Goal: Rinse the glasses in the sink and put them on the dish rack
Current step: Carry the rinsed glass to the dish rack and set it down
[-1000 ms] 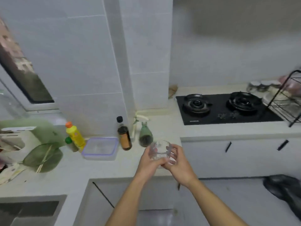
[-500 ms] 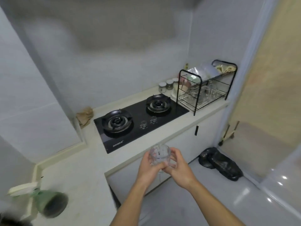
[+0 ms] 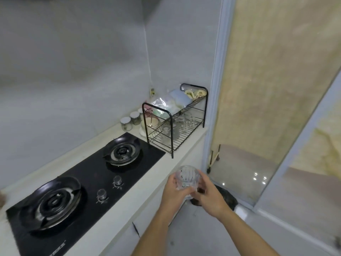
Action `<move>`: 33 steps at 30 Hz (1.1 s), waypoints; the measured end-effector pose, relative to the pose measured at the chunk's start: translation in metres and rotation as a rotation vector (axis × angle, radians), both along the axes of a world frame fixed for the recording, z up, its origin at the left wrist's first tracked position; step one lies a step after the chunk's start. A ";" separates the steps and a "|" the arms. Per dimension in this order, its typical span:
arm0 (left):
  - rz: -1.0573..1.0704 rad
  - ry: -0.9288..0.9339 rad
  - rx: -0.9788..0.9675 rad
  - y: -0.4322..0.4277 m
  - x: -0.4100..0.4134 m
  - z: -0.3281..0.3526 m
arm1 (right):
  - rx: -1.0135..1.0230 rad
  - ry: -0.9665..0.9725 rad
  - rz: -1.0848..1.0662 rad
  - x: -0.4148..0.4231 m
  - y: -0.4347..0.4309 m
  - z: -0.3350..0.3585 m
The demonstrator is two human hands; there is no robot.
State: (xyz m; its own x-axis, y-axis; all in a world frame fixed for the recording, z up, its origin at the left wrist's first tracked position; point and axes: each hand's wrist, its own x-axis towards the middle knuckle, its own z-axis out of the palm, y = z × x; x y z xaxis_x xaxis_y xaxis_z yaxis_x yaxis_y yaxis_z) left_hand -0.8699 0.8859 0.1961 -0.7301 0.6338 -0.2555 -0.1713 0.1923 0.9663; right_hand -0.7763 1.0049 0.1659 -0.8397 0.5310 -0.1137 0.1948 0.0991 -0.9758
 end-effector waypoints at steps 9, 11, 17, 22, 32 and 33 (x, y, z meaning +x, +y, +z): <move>0.096 -0.203 0.001 0.179 -0.055 -0.014 | 0.032 -0.107 -0.002 -0.064 0.179 -0.020; 0.165 -0.305 0.010 0.217 -0.068 -0.020 | 0.068 -0.133 -0.002 -0.082 0.219 -0.017; 0.363 -0.622 0.094 0.293 -0.114 -0.023 | 0.201 -0.217 0.250 -0.146 0.302 -0.012; 0.565 -0.813 0.194 0.317 -0.161 -0.032 | 0.398 -0.237 0.351 -0.214 0.322 -0.017; 0.810 -0.948 0.292 0.334 -0.255 -0.061 | 0.597 -0.334 0.471 -0.345 0.331 -0.035; 0.826 -0.971 0.295 0.334 -0.260 -0.062 | 0.609 -0.366 0.495 -0.353 0.332 -0.038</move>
